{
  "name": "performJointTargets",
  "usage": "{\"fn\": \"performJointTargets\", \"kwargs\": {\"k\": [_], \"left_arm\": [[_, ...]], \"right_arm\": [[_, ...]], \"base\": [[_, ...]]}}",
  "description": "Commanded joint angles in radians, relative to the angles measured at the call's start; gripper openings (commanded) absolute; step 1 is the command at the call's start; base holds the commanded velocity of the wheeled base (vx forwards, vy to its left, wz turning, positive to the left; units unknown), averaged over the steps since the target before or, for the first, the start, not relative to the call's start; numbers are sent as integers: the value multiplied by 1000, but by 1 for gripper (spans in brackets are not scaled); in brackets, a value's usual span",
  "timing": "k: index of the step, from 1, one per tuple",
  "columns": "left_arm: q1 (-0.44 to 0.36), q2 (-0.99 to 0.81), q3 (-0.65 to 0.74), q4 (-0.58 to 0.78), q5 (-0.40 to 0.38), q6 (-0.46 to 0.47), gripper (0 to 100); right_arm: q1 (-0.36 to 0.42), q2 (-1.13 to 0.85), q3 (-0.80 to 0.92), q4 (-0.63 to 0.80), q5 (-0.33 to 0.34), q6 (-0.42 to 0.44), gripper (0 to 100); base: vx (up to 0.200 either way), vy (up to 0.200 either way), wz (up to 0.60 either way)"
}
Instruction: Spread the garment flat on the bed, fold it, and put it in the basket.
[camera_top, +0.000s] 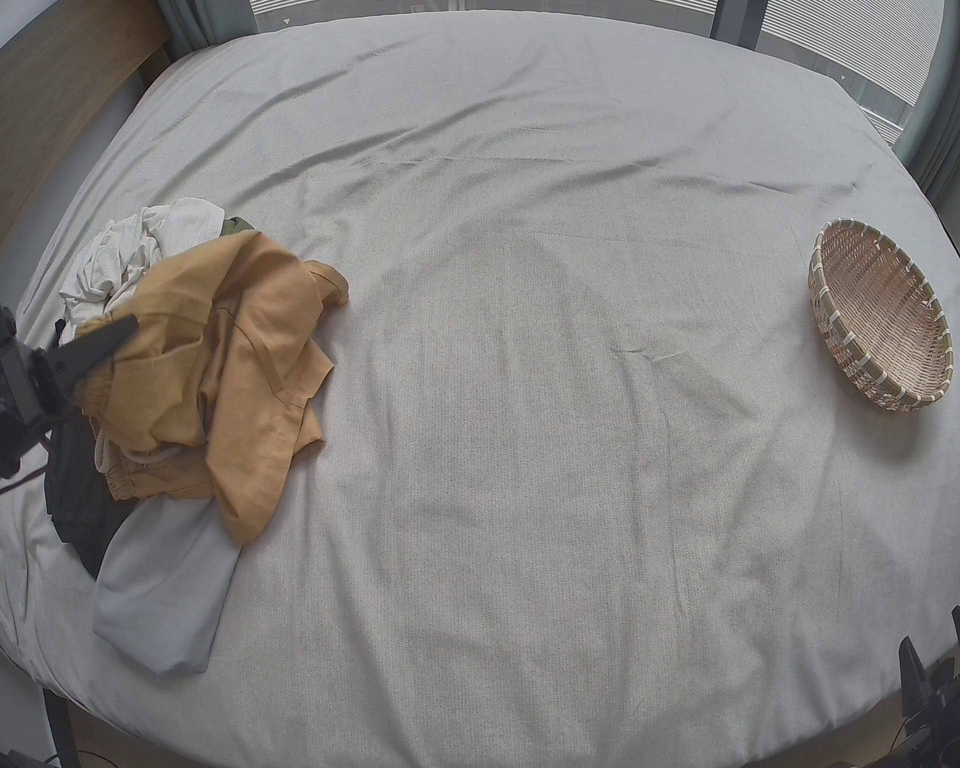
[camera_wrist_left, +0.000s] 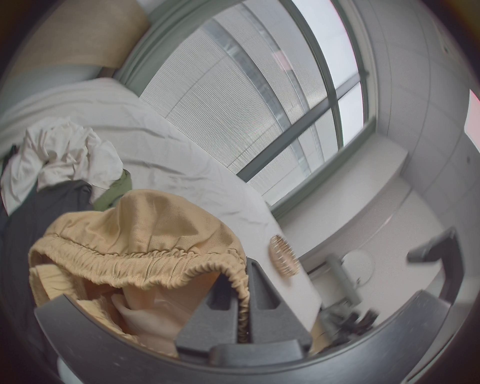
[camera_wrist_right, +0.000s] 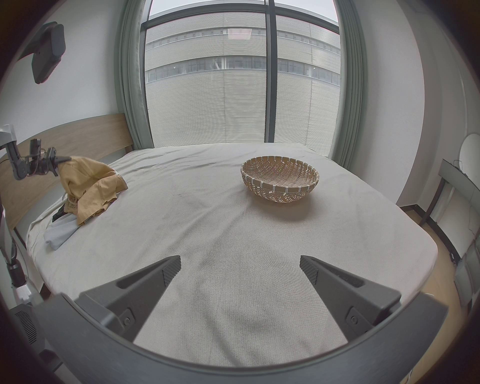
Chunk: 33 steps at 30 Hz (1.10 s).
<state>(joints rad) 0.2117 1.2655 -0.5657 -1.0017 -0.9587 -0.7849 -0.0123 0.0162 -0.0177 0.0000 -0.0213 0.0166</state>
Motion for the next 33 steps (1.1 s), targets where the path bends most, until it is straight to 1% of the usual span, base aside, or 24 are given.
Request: {"fn": "performJointTargets", "kwargs": {"k": [1,2,5,9,12,13,16,18,19,21,22,24,25,26,27,32,33], "left_arm": [[-127,-144,-198,2,92,-286,0],[-152,-140,-227,2,123,-304,0],[-239,-124,-267,8,199,-307,0],[-364,-121,-306,44,230,-301,0],[-449,-120,-336,137,284,-293,0],[-465,-117,-341,156,296,-287,0],[-529,-75,-344,241,350,-152,0],[-591,-46,-338,275,405,-43,0],[-630,-28,-335,284,445,13,0],[-707,2,-329,288,517,92,0],[-735,12,-333,287,535,110,0],[-787,38,-350,282,555,119,0],[-790,38,-352,282,555,121,0],[-822,44,-379,282,554,121,0],[-834,44,-393,284,551,121,0],[-853,43,-454,299,535,121,0],[-859,38,-500,336,522,121,0]], "right_arm": [[0,-12,18,0,0,0,100],[0,-12,18,0,0,0,100],[0,-12,18,0,0,0,100],[0,-12,18,0,0,0,100],[0,-12,18,0,0,0,100],[0,-12,18,0,0,0,100],[0,-12,18,0,0,0,100],[0,-12,18,0,0,0,100],[0,-12,18,0,0,0,100],[0,-12,18,0,0,0,100],[0,-12,18,0,0,0,100],[0,-12,18,0,0,0,100],[0,-12,18,0,0,0,100],[0,-12,18,0,0,0,100],[0,-12,18,0,0,0,100],[0,-12,18,0,0,-3,100],[0,-12,18,0,0,-3,100]], "base": [[0,0,0],[0,0,0],[0,0,0],[0,0,0],[0,0,0],[0,0,0],[0,0,0],[0,0,0],[0,0,0],[0,0,0],[0,0,0],[0,0,0],[0,0,0],[0,0,0],[0,0,0],[0,0,0],[0,0,0]]}}
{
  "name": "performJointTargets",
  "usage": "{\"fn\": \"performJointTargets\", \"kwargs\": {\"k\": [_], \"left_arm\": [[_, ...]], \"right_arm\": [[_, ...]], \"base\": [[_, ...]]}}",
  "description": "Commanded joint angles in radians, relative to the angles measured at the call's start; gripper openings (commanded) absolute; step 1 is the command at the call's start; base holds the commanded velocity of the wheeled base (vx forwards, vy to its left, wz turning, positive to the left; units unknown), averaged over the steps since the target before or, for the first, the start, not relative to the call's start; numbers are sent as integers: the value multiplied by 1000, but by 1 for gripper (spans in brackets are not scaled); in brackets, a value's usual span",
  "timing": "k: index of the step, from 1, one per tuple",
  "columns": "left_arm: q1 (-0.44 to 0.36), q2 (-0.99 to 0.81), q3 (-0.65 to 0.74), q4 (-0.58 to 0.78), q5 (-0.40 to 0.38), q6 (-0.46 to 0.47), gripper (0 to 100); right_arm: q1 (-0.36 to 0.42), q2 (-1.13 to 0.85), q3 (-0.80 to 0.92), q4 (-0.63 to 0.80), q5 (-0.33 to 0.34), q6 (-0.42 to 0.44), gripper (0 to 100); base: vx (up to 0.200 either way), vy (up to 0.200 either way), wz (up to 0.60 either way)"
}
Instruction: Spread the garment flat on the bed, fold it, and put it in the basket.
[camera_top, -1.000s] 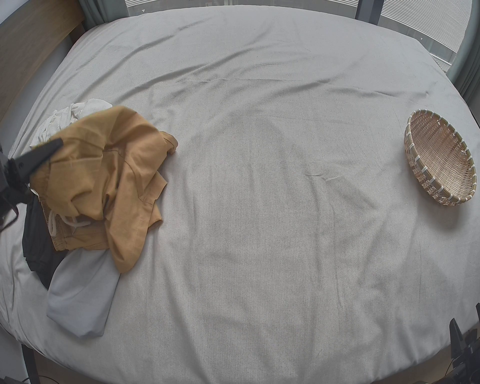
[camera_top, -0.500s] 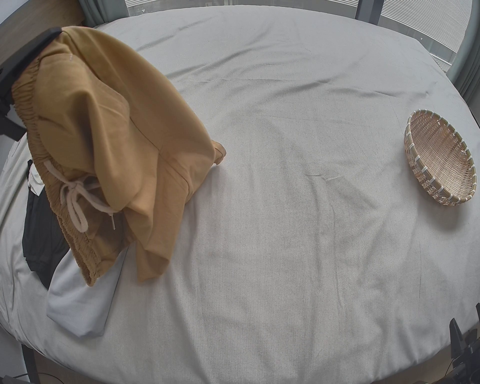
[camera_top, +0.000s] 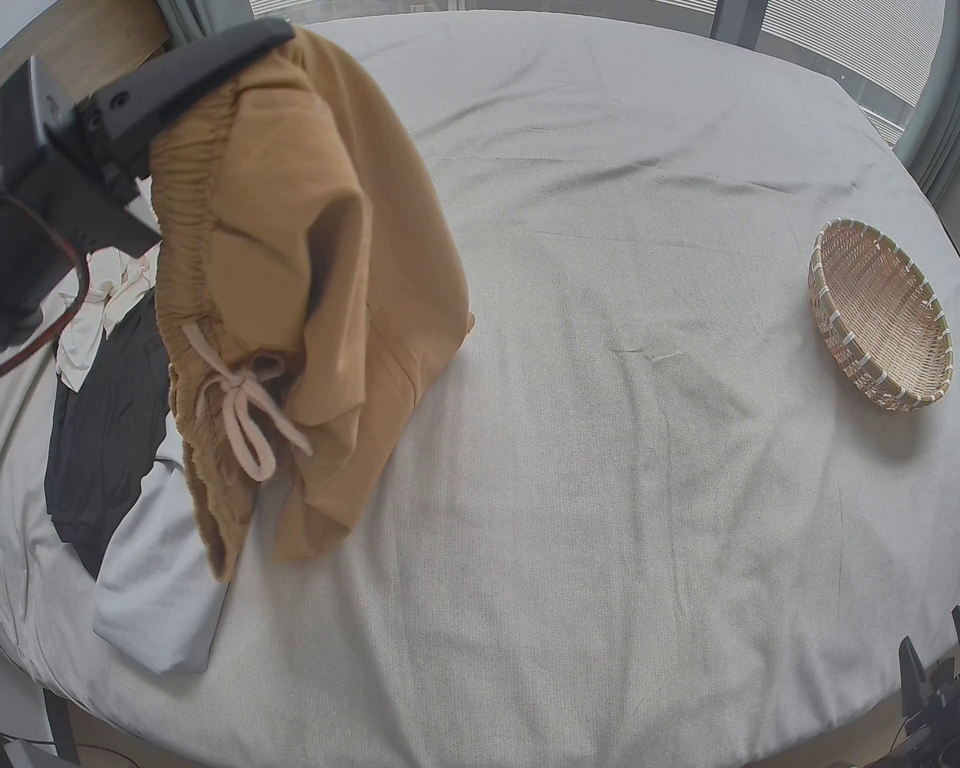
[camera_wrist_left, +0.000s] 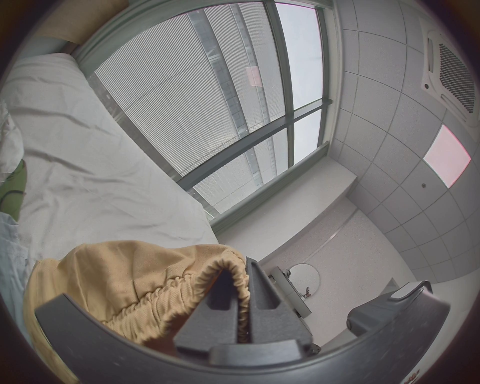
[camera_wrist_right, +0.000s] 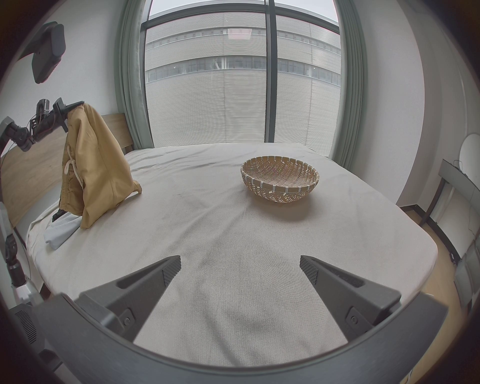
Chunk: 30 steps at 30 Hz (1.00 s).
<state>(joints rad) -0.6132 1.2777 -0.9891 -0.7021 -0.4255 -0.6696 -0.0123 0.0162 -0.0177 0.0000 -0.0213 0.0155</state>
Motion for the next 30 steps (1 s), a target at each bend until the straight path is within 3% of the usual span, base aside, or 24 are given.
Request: {"fn": "performJointTargets", "kwargs": {"k": [1,11,17,30], "left_arm": [[-36,26,-83,43,-13,5,0],[-103,-26,-301,248,-81,1,0],[-119,-26,-348,254,-90,1,0],[-120,26,-207,228,-81,5,0]], "right_arm": [[0,-12,18,0,0,-2,100],[0,-12,18,0,0,-2,100],[0,-12,18,-2,0,-2,100],[0,-13,18,-2,1,-5,100]], "base": [[0,0,0],[0,0,0],[0,0,0],[0,0,0]]}}
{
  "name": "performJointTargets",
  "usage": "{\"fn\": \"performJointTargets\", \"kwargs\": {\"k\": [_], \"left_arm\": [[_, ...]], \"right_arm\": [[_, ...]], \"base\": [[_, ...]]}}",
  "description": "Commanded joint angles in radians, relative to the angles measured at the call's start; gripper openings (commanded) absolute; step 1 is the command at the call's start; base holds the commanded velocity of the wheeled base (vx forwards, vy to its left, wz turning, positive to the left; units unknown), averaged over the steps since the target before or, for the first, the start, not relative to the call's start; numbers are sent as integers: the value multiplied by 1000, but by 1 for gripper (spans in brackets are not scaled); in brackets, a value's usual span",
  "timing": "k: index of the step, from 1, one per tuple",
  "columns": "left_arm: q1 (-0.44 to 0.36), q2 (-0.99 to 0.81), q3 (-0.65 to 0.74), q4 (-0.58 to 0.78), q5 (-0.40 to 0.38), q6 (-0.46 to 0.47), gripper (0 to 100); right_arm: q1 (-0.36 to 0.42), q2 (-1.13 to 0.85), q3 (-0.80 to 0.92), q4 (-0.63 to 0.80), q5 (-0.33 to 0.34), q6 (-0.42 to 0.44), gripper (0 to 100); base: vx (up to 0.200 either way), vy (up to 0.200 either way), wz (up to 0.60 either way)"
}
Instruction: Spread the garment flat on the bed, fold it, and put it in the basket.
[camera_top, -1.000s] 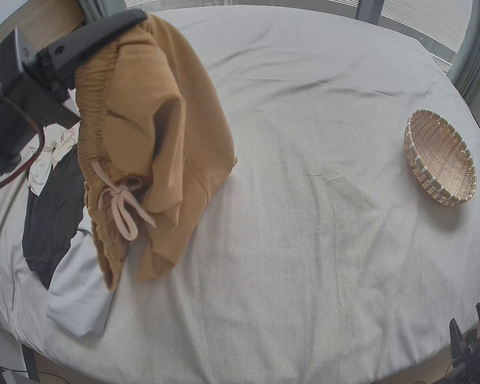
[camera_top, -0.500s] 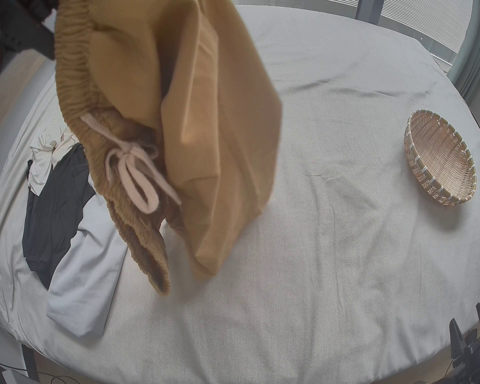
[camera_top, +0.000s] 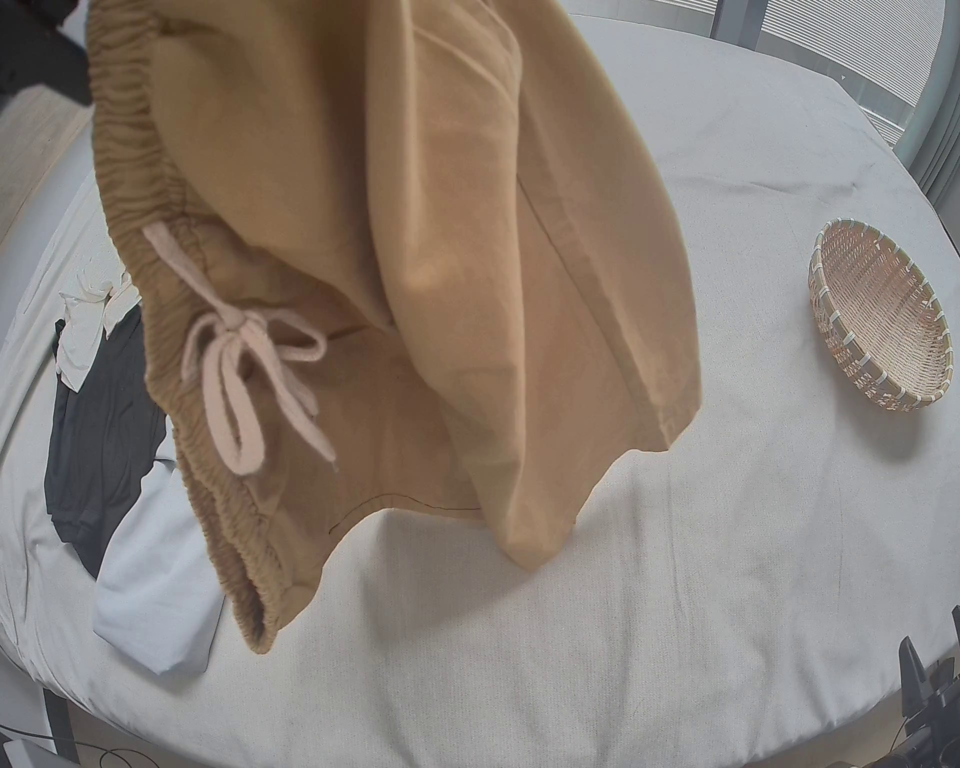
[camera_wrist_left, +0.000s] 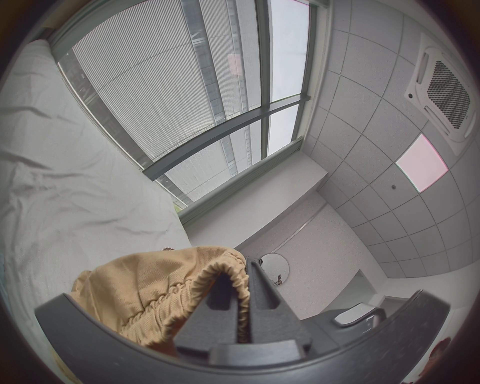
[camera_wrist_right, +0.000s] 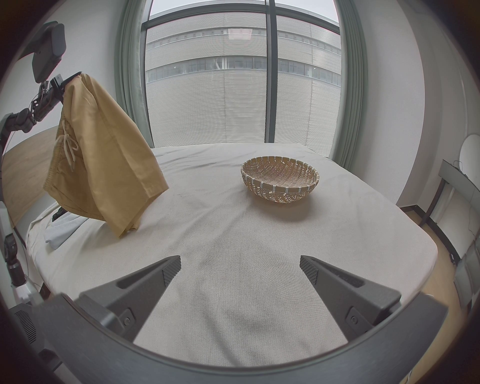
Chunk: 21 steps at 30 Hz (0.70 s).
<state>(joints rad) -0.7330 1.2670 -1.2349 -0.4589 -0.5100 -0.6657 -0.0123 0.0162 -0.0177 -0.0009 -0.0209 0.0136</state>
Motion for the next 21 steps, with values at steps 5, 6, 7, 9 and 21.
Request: {"fn": "performJointTargets", "kwargs": {"k": [5,6,7,9,21], "left_arm": [[-14,55,14,-24,-1,2,0],[-17,57,9,-24,2,2,0],[-17,58,6,-24,2,2,0],[-17,58,5,-24,2,2,0],[-17,58,6,-24,5,2,0]], "right_arm": [[0,-13,18,-1,9,-12,100],[0,-12,18,1,10,-14,100],[0,-12,18,1,10,-15,100],[0,-12,18,1,15,-23,100],[-3,-13,18,1,12,-15,100]], "base": [[0,0,0],[0,0,0],[0,0,0],[0,0,0],[0,0,0]]}}
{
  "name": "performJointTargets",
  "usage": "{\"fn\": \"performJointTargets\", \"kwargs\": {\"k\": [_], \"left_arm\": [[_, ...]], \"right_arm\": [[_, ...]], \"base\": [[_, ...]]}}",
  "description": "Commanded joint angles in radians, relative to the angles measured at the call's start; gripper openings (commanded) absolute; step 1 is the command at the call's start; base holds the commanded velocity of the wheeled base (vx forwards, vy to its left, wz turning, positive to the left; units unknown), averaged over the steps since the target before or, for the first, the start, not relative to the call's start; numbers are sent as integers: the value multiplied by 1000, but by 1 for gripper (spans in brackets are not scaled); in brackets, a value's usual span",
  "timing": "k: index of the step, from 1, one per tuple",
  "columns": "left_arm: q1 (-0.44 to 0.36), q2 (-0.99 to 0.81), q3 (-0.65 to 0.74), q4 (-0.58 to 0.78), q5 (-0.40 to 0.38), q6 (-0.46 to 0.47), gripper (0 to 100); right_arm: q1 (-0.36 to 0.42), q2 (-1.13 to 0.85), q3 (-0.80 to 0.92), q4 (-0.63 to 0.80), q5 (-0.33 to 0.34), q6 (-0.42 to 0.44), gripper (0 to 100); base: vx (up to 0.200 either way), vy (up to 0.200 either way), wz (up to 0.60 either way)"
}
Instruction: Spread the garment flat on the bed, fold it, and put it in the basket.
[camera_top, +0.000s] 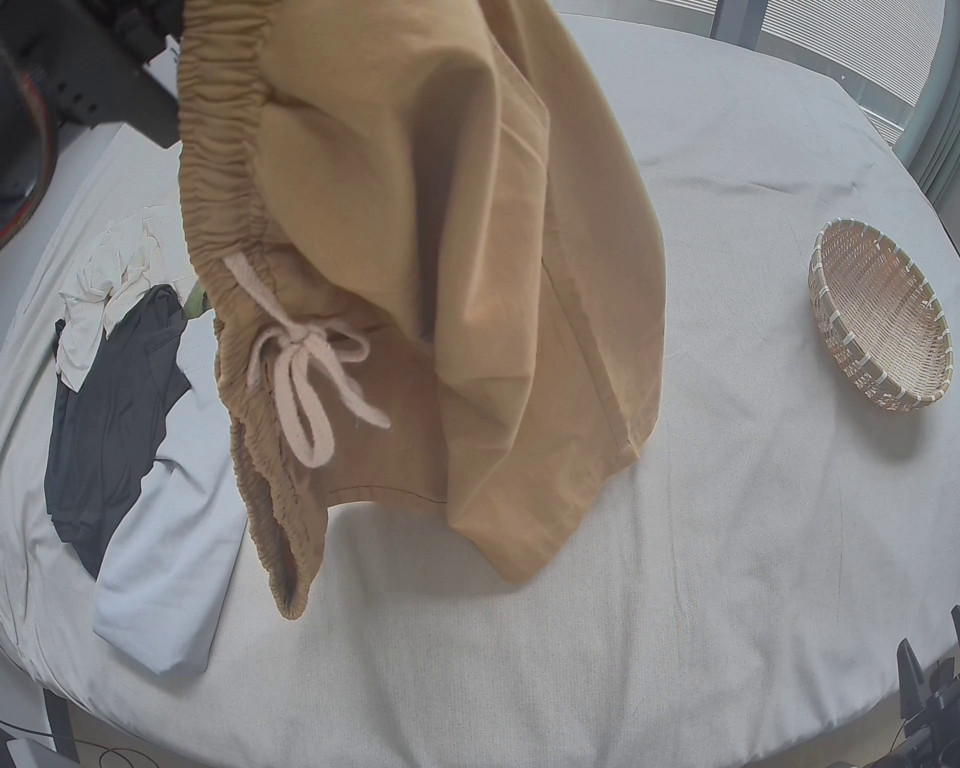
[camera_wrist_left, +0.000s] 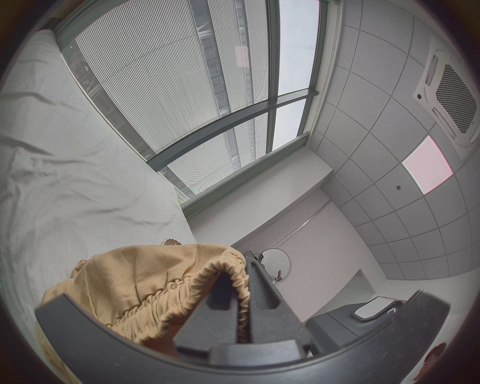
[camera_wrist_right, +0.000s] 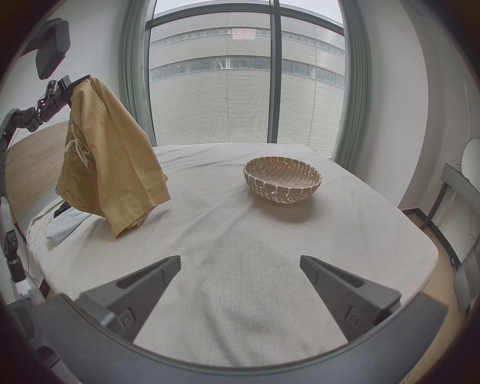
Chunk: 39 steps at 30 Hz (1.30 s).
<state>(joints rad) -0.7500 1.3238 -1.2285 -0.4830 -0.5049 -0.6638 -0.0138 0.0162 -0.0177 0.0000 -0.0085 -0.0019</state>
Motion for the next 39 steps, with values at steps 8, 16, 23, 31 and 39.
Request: {"fn": "performJointTargets", "kwargs": {"k": [8,16,23,31,39], "left_arm": [[-2,-5,3,0,0,1,0],[-2,3,-6,-2,-1,3,0],[-2,11,-5,-14,0,1,0],[-2,5,-2,-14,3,1,0],[-3,9,-5,-32,0,1,0]], "right_arm": [[-8,1,-59,-100,5,-16,100],[64,229,-285,-40,71,74,100],[89,513,-344,-40,338,295,100],[160,806,-370,-295,423,557,100],[261,1019,-370,-453,421,637,100]], "base": [[0,0,0],[0,0,0],[0,0,0],[0,0,0],[0,0,0]]}}
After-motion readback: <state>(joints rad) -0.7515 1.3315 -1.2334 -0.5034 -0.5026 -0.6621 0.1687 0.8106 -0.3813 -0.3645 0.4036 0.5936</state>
